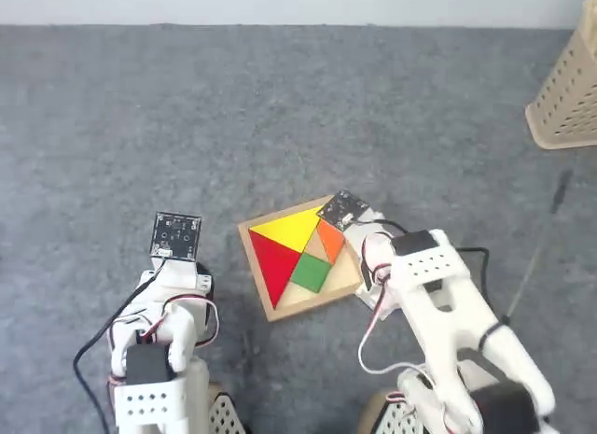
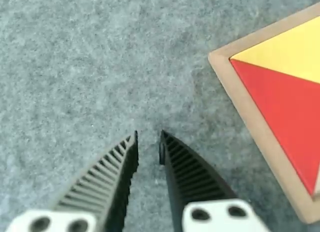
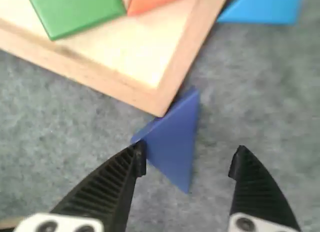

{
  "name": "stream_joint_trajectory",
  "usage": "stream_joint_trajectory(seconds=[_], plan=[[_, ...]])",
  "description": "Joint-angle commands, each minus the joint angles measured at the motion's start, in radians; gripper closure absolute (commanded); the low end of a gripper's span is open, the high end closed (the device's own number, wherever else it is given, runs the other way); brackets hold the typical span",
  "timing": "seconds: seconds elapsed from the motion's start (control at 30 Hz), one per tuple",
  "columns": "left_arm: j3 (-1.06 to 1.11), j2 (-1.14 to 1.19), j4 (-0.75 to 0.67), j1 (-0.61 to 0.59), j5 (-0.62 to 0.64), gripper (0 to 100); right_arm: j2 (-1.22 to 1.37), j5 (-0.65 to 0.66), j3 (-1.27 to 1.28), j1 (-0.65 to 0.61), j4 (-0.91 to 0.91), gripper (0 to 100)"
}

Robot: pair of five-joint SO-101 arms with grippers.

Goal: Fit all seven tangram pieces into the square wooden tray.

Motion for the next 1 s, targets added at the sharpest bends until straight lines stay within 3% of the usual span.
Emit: stream_joint_trajectory(seconds=[0.0, 0.33, 0.47, 0.6, 0.83, 0.97], plan=[[-0.008, -0.023, 0.003, 0.003, 0.009, 93, 0.035, -0.018, -0.006, -0.012, -0.025, 73.8], [-0.008, -0.023, 0.003, 0.003, 0.009, 93, 0.168, -0.080, -0.026, -0.001, -0.045, 74.9], [-0.008, -0.023, 0.003, 0.003, 0.009, 93, 0.166, -0.083, -0.029, 0.015, -0.045, 86.1], [-0.008, -0.023, 0.003, 0.003, 0.009, 93, 0.165, -0.107, -0.046, 0.074, -0.047, 92.5], [-0.008, -0.023, 0.003, 0.003, 0.009, 93, 0.165, -0.106, -0.169, 0.285, -0.038, 92.4], [-0.008, -0.023, 0.003, 0.003, 0.009, 93, 0.163, -0.081, -0.199, 0.300, -0.021, 92.4]])
